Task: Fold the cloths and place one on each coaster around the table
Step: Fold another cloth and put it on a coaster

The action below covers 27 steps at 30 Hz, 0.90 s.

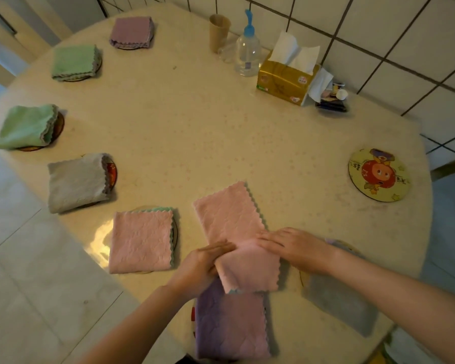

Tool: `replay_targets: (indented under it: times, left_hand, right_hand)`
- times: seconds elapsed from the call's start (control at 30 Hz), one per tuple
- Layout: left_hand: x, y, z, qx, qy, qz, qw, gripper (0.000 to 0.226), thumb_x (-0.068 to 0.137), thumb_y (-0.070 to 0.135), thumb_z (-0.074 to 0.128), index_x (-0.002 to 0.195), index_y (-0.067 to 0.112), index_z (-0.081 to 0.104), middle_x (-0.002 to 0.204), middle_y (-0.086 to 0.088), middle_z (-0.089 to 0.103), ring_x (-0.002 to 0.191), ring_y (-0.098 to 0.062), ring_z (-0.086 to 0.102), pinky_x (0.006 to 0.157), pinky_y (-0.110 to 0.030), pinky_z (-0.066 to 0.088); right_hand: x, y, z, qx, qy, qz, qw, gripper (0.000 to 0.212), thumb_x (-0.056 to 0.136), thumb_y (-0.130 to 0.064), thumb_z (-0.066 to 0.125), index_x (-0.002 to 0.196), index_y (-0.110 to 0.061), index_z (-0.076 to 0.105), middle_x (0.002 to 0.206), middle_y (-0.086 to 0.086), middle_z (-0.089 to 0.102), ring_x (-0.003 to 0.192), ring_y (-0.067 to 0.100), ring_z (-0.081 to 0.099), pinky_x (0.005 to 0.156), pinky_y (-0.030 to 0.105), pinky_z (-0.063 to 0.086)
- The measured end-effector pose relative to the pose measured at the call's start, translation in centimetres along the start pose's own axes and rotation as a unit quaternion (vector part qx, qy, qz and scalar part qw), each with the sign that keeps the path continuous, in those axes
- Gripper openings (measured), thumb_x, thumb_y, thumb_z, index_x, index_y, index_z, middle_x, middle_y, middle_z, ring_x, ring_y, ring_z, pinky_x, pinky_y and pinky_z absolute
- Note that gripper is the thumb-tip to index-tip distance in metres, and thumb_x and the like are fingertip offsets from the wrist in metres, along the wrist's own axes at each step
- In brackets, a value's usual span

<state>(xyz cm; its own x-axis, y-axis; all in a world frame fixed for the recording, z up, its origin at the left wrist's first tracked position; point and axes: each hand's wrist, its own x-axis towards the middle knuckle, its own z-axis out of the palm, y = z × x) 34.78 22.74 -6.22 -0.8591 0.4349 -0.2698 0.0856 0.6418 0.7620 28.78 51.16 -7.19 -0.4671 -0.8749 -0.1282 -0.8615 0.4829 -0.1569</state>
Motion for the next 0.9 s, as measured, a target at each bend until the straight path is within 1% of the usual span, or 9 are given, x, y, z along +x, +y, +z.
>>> replay_targets:
  times: [0.07, 0.13, 0.2, 0.27, 0.33, 0.43, 0.57, 0.8, 0.9]
  left_hand:
    - [0.4, -0.1, -0.2, -0.068, 0.013, -0.072, 0.995, 0.040, 0.087, 0.016, 0.056, 0.124, 0.028, 0.063, 0.121, 0.012, 0.066, 0.110, 0.002, 0.058, 0.094, -0.016, 0.046]
    - [1.3, -0.2, -0.4, -0.131, 0.045, -0.148, 0.979, 0.020, 0.086, 0.024, 0.059, 0.101, 0.023, 0.073, 0.090, 0.005, 0.074, 0.077, -0.004, 0.064, 0.071, -0.029, 0.054]
    - [2.5, 0.0, -0.9, -0.222, 0.104, -0.224, 0.943, 0.039, 0.090, 0.038, 0.055, 0.070, 0.005, 0.061, 0.059, -0.005, 0.055, 0.054, -0.012, 0.044, 0.048, -0.032, 0.038]
    - [3.5, 0.4, -1.5, -0.324, 0.148, -0.302, 0.885, 0.041, 0.095, 0.036, 0.052, 0.067, 0.006, 0.052, 0.056, -0.006, 0.042, 0.048, -0.012, 0.036, 0.046, -0.025, 0.027]
    - [4.0, 0.1, -1.8, -0.371, 0.162, -0.355, 0.843, 0.032, 0.093, 0.032, 0.059, 0.072, 0.008, 0.057, 0.063, -0.007, 0.048, 0.054, -0.014, 0.044, 0.050, -0.024, 0.032]
    - [4.0, -0.5, -1.7, -0.424, 0.170, -0.385, 0.802, 0.022, 0.089, 0.026, 0.066, 0.082, 0.005, 0.067, 0.072, -0.009, 0.061, 0.062, -0.018, 0.056, 0.056, -0.025, 0.046]
    - [4.2, -0.7, -1.3, -0.418, 0.184, -0.383, 0.803, 0.032, 0.089, 0.028, 0.066, 0.092, -0.003, 0.069, 0.079, -0.011, 0.065, 0.069, -0.020, 0.059, 0.062, -0.030, 0.048]
    - [4.4, -0.5, -1.3, -0.314, 0.230, -0.338, 0.857, 0.034, 0.092, 0.040, 0.057, 0.092, 0.006, 0.065, 0.090, -0.019, 0.067, 0.074, -0.025, 0.061, 0.063, -0.040, 0.050]
    - [4.3, 0.2, -1.5, -0.266, 0.267, -0.345, 0.860, 0.024, 0.093, 0.038, 0.056, 0.094, 0.014, 0.058, 0.084, -0.003, 0.066, 0.067, -0.017, 0.061, 0.063, -0.041, 0.055]
  right_hand:
    - [0.6, 0.1, 0.1, 0.070, 0.002, 0.043, 0.997, 0.050, 0.080, -0.017, 0.050, 0.130, -0.019, 0.048, 0.126, 0.001, 0.060, 0.106, 0.015, 0.062, 0.083, 0.031, 0.054]
    - [1.4, -0.1, -0.3, 0.194, 0.011, 0.133, 0.972, 0.043, 0.081, -0.027, 0.049, 0.124, -0.023, 0.053, 0.112, 0.000, 0.066, 0.094, 0.018, 0.064, 0.075, 0.035, 0.055]
    - [3.2, 0.1, -0.9, 0.308, 0.051, 0.224, 0.923, 0.026, 0.083, -0.023, 0.051, 0.107, -0.026, 0.061, 0.096, -0.001, 0.070, 0.083, 0.017, 0.066, 0.067, 0.034, 0.053]
    - [5.4, 0.6, -1.5, 0.377, 0.093, 0.306, 0.869, 0.013, 0.086, -0.019, 0.061, 0.087, -0.032, 0.059, 0.080, -0.009, 0.066, 0.072, 0.008, 0.062, 0.059, 0.026, 0.048]
    - [7.4, 1.0, -1.7, 0.406, 0.095, 0.385, 0.823, 0.007, 0.089, -0.029, 0.061, 0.083, -0.030, 0.058, 0.077, -0.014, 0.061, 0.071, 0.002, 0.057, 0.060, 0.022, 0.045]
    - [8.7, 1.3, -1.1, 0.376, 0.054, 0.444, 0.811, 0.015, 0.088, -0.035, 0.060, 0.083, -0.021, 0.059, 0.080, -0.006, 0.066, 0.074, 0.012, 0.061, 0.066, 0.032, 0.049]
    - [9.0, 1.2, -0.7, 0.349, 0.029, 0.467, 0.812, 0.015, 0.091, -0.035, 0.054, 0.082, -0.024, 0.054, 0.078, -0.006, 0.063, 0.072, 0.013, 0.059, 0.064, 0.034, 0.049]
    - [9.2, 0.5, -1.1, 0.323, 0.042, 0.482, 0.813, 0.015, 0.094, -0.034, 0.048, 0.086, -0.021, 0.050, 0.079, -0.005, 0.060, 0.072, 0.016, 0.057, 0.064, 0.036, 0.047]
    - [9.9, 0.3, -1.4, 0.295, 0.025, 0.503, 0.812, 0.016, 0.095, -0.034, 0.045, 0.090, -0.020, 0.051, 0.087, -0.001, 0.062, 0.076, 0.018, 0.058, 0.067, 0.036, 0.050]
